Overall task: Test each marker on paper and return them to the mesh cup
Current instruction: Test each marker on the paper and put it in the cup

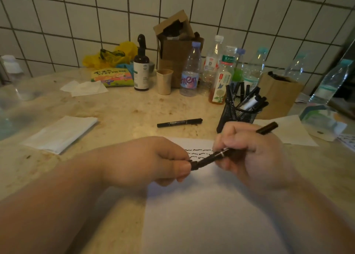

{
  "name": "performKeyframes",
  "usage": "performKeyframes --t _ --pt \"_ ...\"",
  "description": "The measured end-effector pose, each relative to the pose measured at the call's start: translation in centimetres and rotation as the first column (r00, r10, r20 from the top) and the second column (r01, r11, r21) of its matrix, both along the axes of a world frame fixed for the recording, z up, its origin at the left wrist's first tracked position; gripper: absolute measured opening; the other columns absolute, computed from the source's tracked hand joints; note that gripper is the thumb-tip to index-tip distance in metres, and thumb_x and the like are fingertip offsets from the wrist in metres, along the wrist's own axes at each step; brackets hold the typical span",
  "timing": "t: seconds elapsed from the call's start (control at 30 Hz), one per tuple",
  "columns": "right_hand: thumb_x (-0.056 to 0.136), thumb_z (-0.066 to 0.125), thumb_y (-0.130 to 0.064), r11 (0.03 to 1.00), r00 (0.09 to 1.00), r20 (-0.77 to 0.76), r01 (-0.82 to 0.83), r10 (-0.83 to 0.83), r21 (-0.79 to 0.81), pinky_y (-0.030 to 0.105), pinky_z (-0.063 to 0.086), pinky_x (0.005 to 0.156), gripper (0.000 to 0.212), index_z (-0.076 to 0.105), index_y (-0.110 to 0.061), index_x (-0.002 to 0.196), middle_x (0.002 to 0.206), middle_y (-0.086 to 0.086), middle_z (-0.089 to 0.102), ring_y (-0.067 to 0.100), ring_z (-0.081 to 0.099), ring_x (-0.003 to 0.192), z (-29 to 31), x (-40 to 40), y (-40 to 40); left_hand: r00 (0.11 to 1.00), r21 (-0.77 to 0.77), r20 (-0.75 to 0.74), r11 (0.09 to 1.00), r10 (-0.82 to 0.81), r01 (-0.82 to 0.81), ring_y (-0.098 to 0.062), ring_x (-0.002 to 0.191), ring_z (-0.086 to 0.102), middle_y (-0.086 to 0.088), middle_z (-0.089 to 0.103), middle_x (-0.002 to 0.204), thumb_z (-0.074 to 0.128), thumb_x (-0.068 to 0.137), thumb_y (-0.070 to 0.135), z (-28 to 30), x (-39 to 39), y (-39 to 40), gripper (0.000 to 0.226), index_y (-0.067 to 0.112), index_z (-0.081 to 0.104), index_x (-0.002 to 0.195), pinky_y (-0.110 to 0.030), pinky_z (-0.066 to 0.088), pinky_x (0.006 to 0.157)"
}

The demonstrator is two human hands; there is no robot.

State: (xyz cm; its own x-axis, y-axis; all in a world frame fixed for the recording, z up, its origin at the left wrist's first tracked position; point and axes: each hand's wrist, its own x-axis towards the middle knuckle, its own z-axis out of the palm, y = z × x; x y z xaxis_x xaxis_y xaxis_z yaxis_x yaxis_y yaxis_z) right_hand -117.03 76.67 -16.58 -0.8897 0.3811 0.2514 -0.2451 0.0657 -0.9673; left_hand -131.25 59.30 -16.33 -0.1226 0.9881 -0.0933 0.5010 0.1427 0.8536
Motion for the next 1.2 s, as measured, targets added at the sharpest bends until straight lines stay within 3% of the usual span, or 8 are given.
performKeyframes --t 0.1,0.2,0.27,0.43,0.5,0.6,0.93,1.2 --pt "0.074 0.056 -0.009 0.981 0.982 -0.053 0.176 -0.181 -0.085 0.029 0.029 0.046 0.020 0.066 -0.009 0.057 0.051 0.014 0.051 0.023 0.046 0.043 0.2 0.5 2.1 0.987 0.055 0.016 0.986 0.158 -0.159 -0.012 0.054 0.040 0.003 0.048 0.057 0.057 0.086 0.047 -0.1 -0.8 -0.5 0.033 0.018 0.067 0.074 -0.023 0.035 0.056" --pt "0.093 0.059 -0.013 0.935 0.928 0.141 0.354 -0.346 -0.036 0.027 0.037 0.047 0.029 0.074 -0.012 0.068 0.055 0.009 0.060 0.020 0.049 0.049 -0.6 0.1 2.5 0.841 0.181 -0.271 0.883 0.467 -0.432 -0.010 0.055 0.049 0.010 0.057 0.060 0.048 0.095 0.045 -0.5 -1.0 0.5 0.027 0.029 0.066 0.085 -0.028 0.038 0.057" --pt "0.092 0.064 -0.020 0.901 0.859 0.284 0.431 -0.426 0.046 0.025 0.036 0.048 0.024 0.074 -0.012 0.071 0.053 0.006 0.060 0.018 0.048 0.047 -1.2 -0.4 2.4 0.745 0.197 -0.419 0.853 0.519 -0.483 -0.009 0.066 0.055 0.009 0.062 0.072 0.043 0.098 0.042 -0.9 -0.9 1.0 0.021 0.033 0.062 0.094 -0.029 0.041 0.059" --pt "0.086 0.064 -0.014 0.858 0.773 0.377 0.486 -0.511 0.167 0.026 0.032 0.045 0.025 0.070 -0.012 0.062 0.046 0.005 0.051 0.018 0.040 0.041 -1.8 -0.6 2.9 0.698 0.159 -0.517 0.857 0.495 -0.490 -0.003 0.071 0.055 0.013 0.063 0.079 0.045 0.098 0.041 -1.6 -1.0 0.8 0.017 0.039 0.057 0.085 -0.025 0.040 0.058" --pt "0.085 0.061 -0.011 0.849 0.756 0.391 0.496 -0.525 0.182 0.027 0.036 0.046 0.022 0.070 -0.009 0.065 0.047 0.006 0.052 0.017 0.042 0.041 -1.9 -0.6 2.8 0.683 0.163 -0.538 0.855 0.495 -0.492 -0.001 0.073 0.054 0.015 0.063 0.083 0.048 0.096 0.043 -1.8 -1.1 0.7 0.013 0.040 0.061 0.095 -0.022 0.041 0.060" --pt "0.085 0.061 -0.009 0.856 0.760 0.396 0.479 -0.516 0.196 0.027 0.038 0.047 0.017 0.070 -0.001 0.073 0.049 0.007 0.052 0.017 0.044 0.043 -1.8 -0.7 2.6 0.663 0.145 -0.578 0.860 0.475 -0.490 0.001 0.077 0.052 0.017 0.063 0.088 0.049 0.095 0.045 -2.0 -1.3 0.7 0.020 0.039 0.063 0.108 -0.019 0.042 0.064" --pt "0.086 0.061 -0.008 0.869 0.778 0.387 0.452 -0.494 0.201 0.027 0.038 0.045 0.017 0.065 0.004 0.075 0.049 0.007 0.053 0.018 0.044 0.042 -2.0 -0.8 2.6 0.655 0.154 -0.586 0.859 0.477 -0.489 -0.001 0.078 0.055 0.014 0.065 0.088 0.049 0.094 0.048 -2.1 -1.4 0.7 0.024 0.036 0.066 0.107 -0.025 0.049 0.071" --pt "0.087 0.059 -0.007 0.857 0.764 0.387 0.461 -0.516 0.230 0.025 0.036 0.041 0.017 0.064 0.006 0.078 0.047 0.006 0.051 0.017 0.043 0.041 -2.0 -0.8 2.8 0.660 0.144 -0.578 0.856 0.479 -0.496 -0.001 0.077 0.054 0.015 0.063 0.087 0.049 0.094 0.048 -2.1 -1.5 0.8 0.024 0.037 0.066 0.108 -0.023 0.046 0.067"
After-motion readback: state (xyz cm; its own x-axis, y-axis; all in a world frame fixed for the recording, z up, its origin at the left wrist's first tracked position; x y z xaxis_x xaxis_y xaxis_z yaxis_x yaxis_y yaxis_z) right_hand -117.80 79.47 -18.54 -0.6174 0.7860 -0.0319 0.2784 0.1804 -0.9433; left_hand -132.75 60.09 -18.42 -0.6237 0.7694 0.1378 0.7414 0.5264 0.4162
